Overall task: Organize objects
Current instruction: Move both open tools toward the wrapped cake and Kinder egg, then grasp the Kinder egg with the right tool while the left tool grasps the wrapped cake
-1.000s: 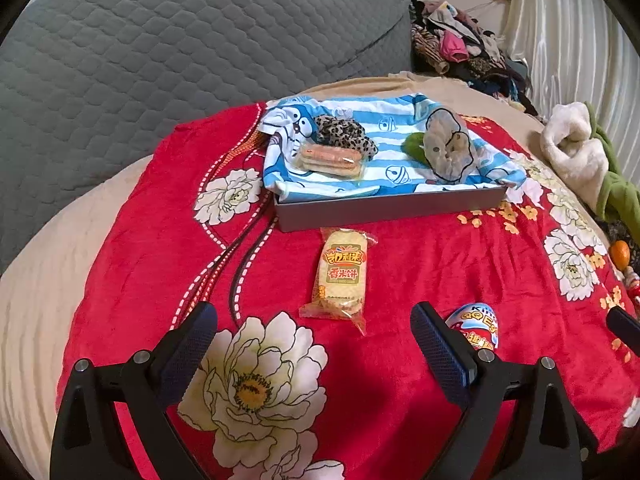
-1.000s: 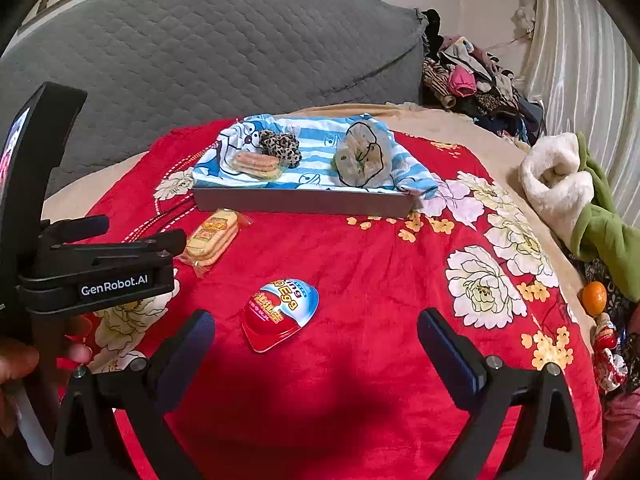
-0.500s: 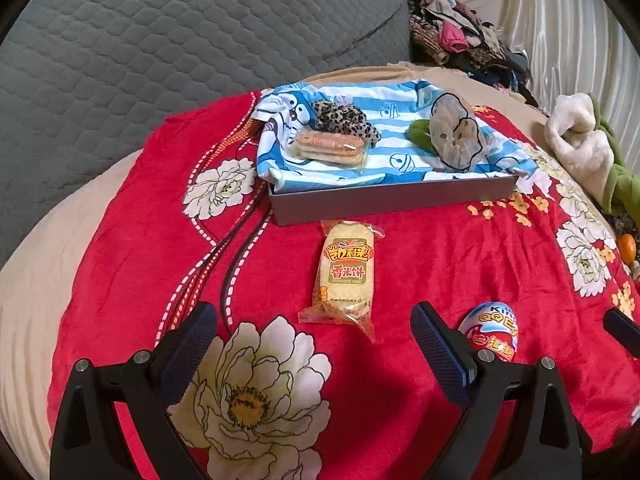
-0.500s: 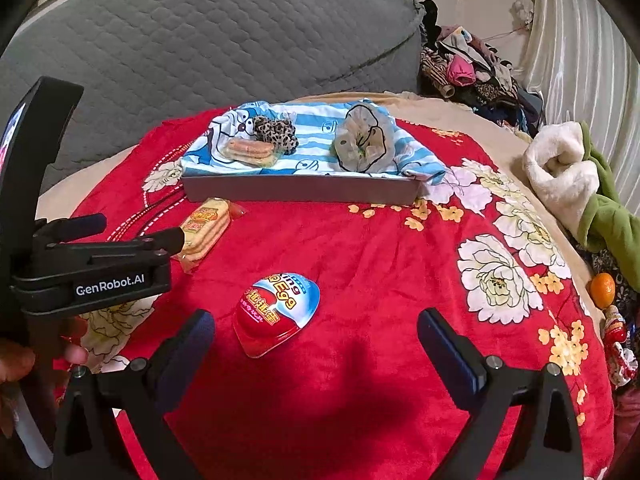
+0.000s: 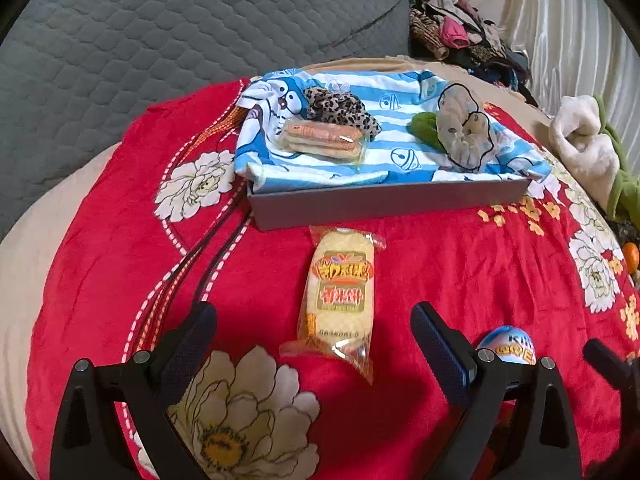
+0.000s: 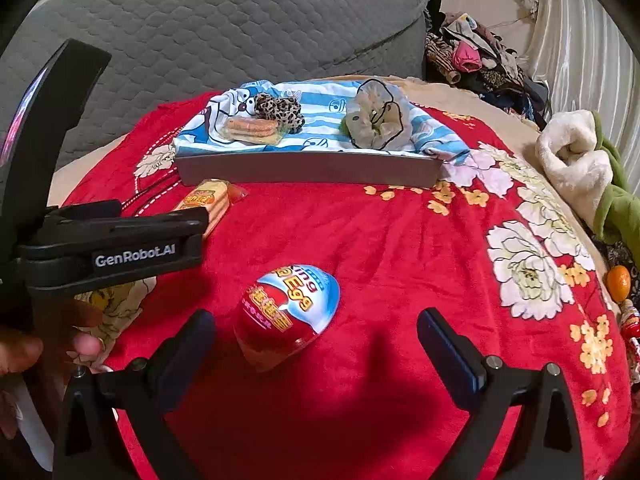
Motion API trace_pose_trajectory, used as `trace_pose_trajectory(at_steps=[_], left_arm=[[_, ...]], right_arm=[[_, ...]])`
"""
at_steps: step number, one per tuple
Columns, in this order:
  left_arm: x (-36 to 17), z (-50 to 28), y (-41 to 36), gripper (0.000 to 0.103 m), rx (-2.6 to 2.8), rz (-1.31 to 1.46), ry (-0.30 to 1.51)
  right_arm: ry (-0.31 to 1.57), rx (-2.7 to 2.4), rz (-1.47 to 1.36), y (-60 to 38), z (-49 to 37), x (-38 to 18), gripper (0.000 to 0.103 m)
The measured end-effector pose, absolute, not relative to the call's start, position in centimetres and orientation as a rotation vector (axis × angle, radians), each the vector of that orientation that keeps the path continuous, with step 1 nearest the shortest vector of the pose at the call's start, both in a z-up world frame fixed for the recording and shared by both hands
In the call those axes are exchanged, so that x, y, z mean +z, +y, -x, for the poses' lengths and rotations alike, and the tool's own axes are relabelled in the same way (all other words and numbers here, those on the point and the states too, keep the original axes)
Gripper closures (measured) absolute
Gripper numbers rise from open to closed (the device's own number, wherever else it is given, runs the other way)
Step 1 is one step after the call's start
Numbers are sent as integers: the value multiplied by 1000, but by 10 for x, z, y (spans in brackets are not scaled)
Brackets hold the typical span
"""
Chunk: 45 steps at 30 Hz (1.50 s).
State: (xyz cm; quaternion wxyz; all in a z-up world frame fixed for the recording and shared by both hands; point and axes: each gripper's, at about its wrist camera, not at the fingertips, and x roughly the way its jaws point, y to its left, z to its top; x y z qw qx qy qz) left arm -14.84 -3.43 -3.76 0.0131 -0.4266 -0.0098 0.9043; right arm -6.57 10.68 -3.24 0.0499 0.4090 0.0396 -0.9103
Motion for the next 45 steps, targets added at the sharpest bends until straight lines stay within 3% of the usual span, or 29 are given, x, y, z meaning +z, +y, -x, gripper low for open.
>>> trace_pose_trajectory(at_steps=[15, 21, 27, 34, 39, 45], left_arm=[[-48, 160, -33, 6, 2817, 1326, -46], [-48, 160, -31, 8, 2815, 1322, -29], [-47, 161, -25, 22, 2784, 1314, -24], [-50, 163, -21, 38, 2755, 1323, -26], [-51, 166, -19, 63, 2724, 1321, -38], [-52, 167, -19, 63, 2711, 1315, -69]], right_arm=[[97, -2753, -1270, 100, 80, -52, 5], [90, -2747, -1286, 101, 83, -56, 16], [126, -2724, -1280, 92, 84, -58, 33], [105, -2699, -1294, 92, 87, -62, 38], [84, -2684, -1291, 94, 88, -63, 41], [68, -2662, -1289, 97, 90, -63, 41]])
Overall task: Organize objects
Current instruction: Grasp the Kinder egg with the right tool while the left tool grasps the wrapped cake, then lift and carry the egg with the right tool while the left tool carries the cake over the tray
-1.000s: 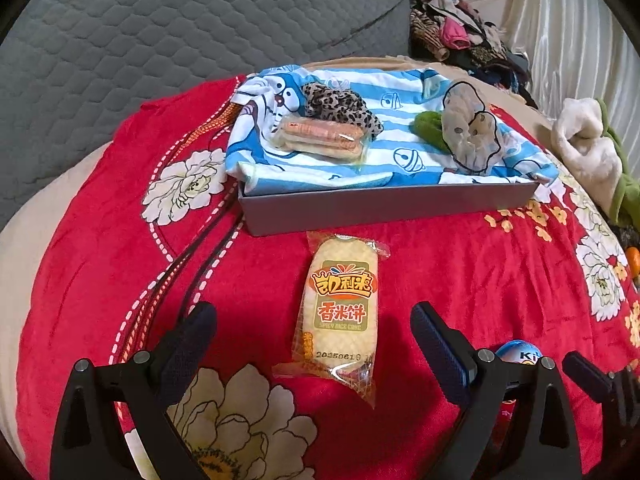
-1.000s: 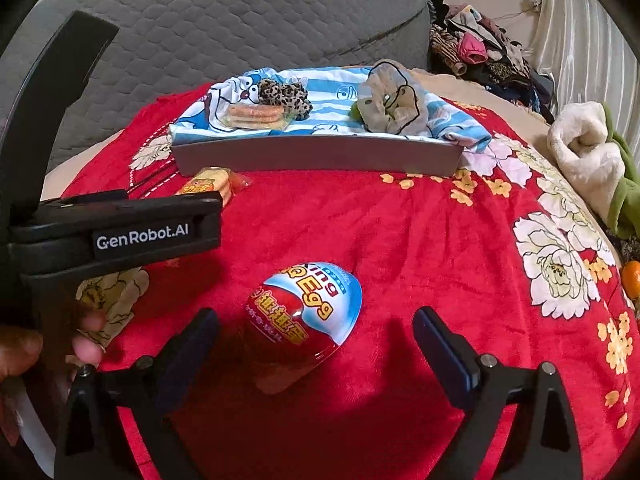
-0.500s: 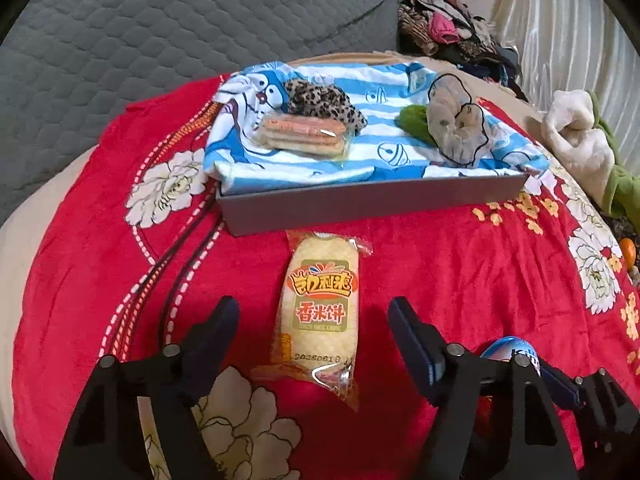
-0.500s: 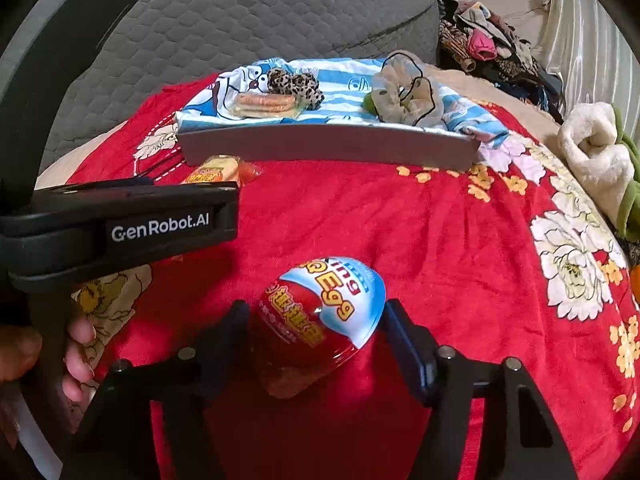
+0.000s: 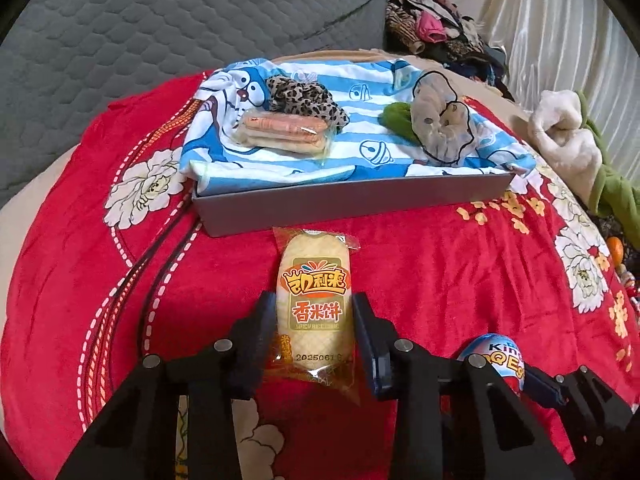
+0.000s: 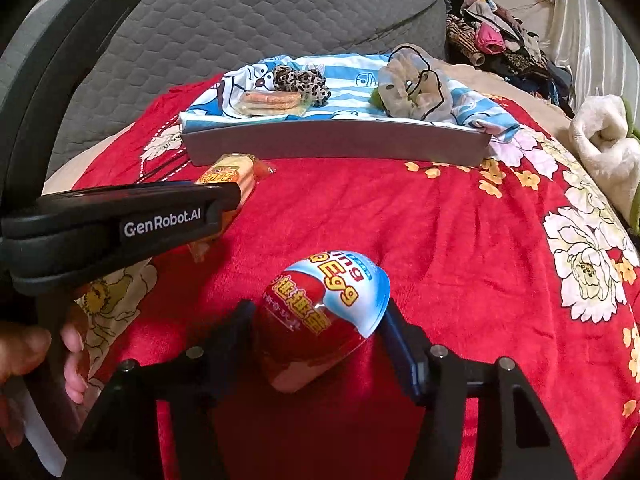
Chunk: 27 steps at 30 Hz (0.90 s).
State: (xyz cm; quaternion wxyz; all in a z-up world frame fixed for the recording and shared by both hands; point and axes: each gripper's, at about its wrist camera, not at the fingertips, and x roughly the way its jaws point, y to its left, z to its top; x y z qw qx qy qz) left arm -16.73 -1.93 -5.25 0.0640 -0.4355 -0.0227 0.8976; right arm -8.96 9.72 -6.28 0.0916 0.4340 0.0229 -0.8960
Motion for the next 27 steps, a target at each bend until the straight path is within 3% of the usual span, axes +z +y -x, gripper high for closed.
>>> trace_pose_trajectory(at_steps=[27], left_arm=[[-21, 128, -27, 63, 2813, 1266, -93]], right_arm=[[57, -2700, -1201, 127, 76, -27, 41]])
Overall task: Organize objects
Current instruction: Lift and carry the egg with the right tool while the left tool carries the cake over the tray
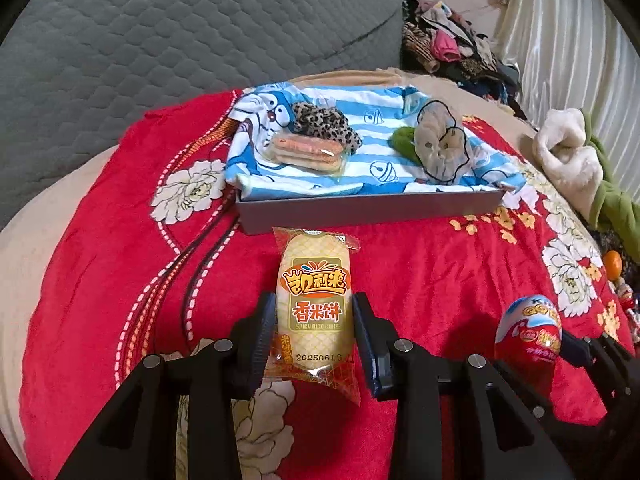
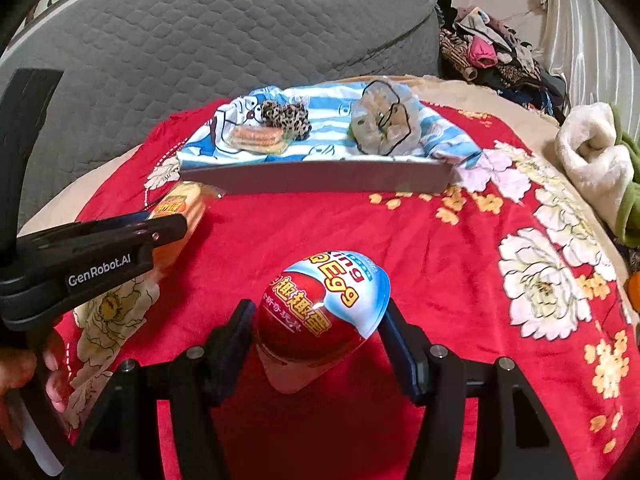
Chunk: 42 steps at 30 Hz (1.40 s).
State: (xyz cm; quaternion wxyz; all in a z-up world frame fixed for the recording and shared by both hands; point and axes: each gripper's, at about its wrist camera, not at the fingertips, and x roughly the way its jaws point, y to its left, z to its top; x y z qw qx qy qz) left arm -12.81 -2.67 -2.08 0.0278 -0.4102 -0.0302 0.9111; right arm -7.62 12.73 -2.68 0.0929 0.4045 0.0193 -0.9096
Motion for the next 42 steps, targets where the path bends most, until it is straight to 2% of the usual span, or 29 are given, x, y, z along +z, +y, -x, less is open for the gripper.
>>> trace_pose_trajectory(at_steps=[10, 42], left_arm=[[5, 98, -23, 63, 2847, 1221, -140], [92, 22, -2, 63, 2968, 1013, -40]], right_arm=[[74, -2745, -1136, 138, 64, 10, 41], [93, -2850, -850, 151, 13, 116, 41]])
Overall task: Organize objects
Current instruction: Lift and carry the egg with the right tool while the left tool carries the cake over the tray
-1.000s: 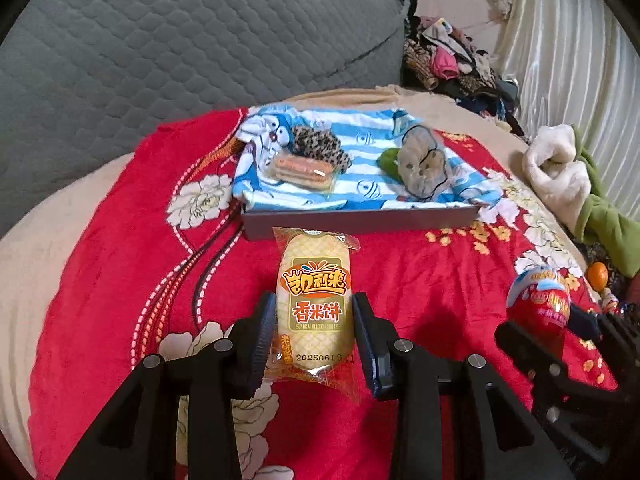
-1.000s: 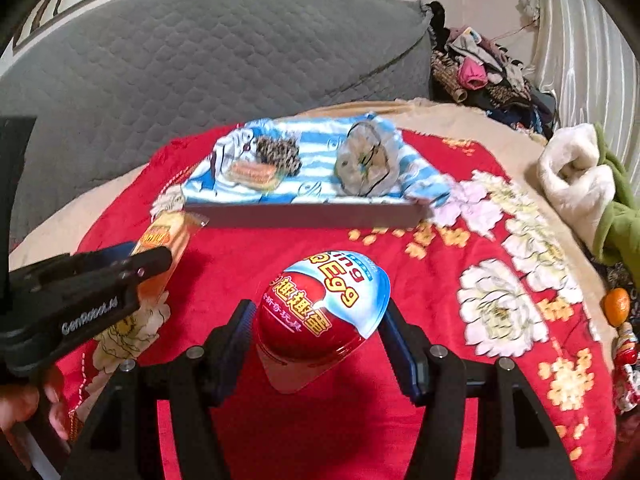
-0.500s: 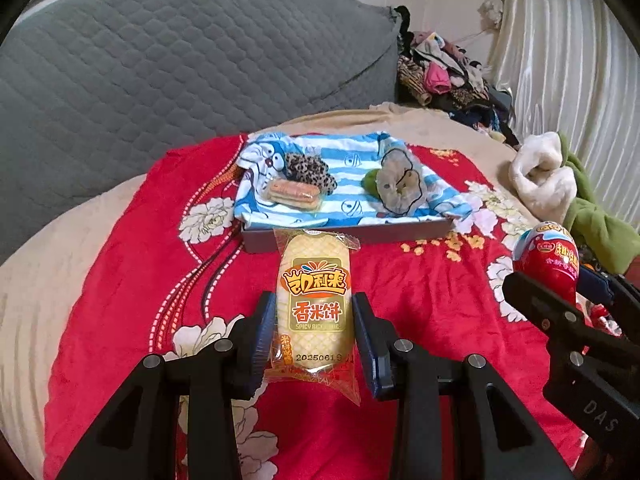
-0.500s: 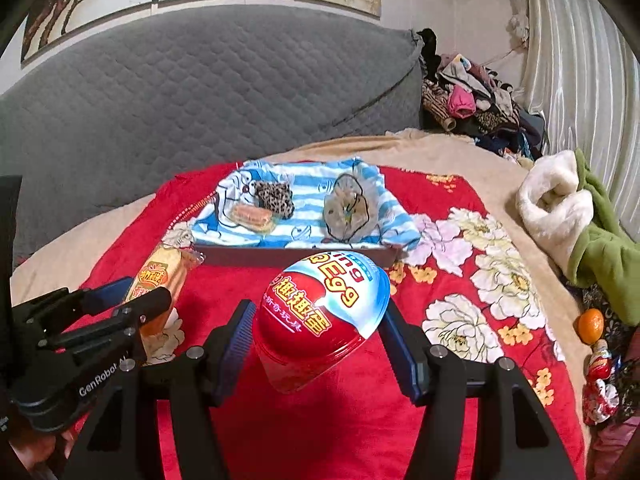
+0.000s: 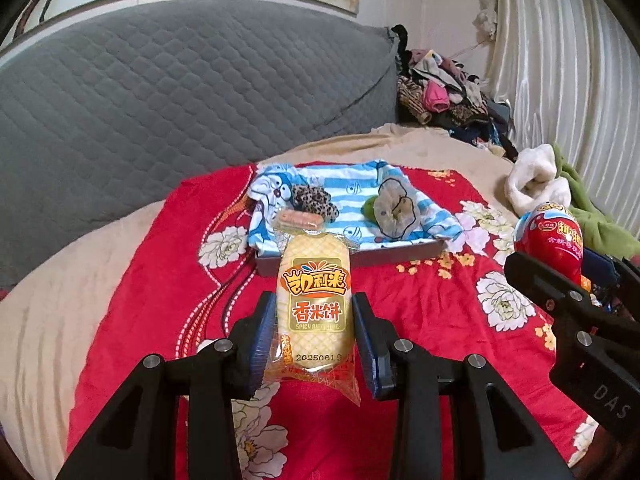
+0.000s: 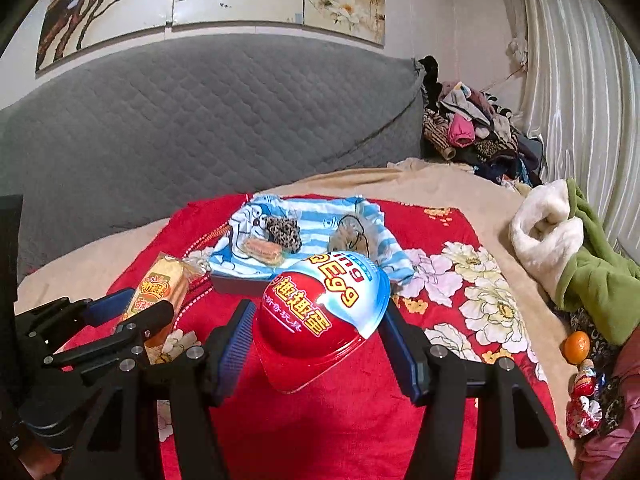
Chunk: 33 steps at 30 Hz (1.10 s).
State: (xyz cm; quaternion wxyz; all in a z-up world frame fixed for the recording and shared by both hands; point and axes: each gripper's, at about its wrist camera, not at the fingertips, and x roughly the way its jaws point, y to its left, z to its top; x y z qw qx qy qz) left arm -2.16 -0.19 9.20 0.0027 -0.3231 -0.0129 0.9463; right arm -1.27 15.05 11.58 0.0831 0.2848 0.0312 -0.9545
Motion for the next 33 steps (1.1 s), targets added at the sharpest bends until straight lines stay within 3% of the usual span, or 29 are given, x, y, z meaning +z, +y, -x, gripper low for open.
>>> trace_pose_trajectory(at_steps=[33], left_arm=[[175, 41, 2, 63, 3038, 845, 53]], right_arm=[[189, -2899, -670, 149, 30, 194, 41]])
